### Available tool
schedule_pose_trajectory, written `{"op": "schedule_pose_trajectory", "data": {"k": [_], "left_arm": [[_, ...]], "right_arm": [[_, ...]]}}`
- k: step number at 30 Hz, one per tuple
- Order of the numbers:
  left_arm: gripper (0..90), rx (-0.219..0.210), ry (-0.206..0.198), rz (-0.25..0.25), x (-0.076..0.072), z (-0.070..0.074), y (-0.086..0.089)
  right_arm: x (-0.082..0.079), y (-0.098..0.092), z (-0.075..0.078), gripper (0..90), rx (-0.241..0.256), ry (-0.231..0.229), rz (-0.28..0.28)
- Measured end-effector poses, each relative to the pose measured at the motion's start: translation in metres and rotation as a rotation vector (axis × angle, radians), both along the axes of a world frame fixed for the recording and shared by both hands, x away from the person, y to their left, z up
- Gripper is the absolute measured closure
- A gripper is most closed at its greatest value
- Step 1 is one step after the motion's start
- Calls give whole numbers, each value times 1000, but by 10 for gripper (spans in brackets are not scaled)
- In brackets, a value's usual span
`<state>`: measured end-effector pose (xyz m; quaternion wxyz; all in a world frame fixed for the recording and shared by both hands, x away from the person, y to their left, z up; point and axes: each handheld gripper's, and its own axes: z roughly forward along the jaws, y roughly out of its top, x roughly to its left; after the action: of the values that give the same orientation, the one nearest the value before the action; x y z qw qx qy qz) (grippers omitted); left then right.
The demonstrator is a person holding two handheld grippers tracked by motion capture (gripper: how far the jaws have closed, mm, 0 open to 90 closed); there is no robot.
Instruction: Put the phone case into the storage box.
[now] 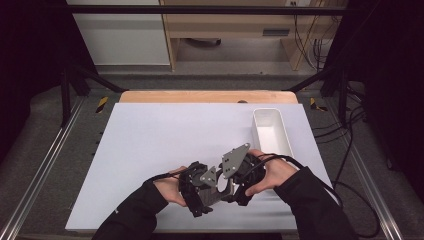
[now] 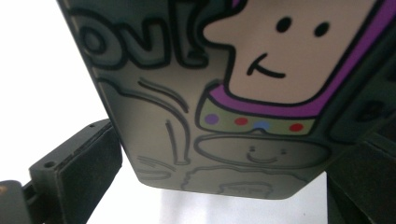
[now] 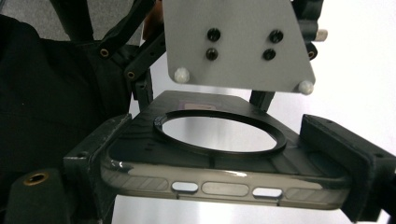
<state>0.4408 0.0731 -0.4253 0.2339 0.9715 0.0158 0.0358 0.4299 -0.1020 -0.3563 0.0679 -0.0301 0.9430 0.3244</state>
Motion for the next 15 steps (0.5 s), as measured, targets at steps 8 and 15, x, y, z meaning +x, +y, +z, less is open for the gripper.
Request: {"op": "schedule_pose_trajectory", "data": {"k": [8, 15], "left_arm": [[43, 5, 6, -15, -1, -1, -2], [103, -2, -6, -18, -1, 0, -2]], "right_arm": [[0, 2, 0, 125, -10, -1, 4], [0, 4, -1, 124, -15, -3, 11]]}}
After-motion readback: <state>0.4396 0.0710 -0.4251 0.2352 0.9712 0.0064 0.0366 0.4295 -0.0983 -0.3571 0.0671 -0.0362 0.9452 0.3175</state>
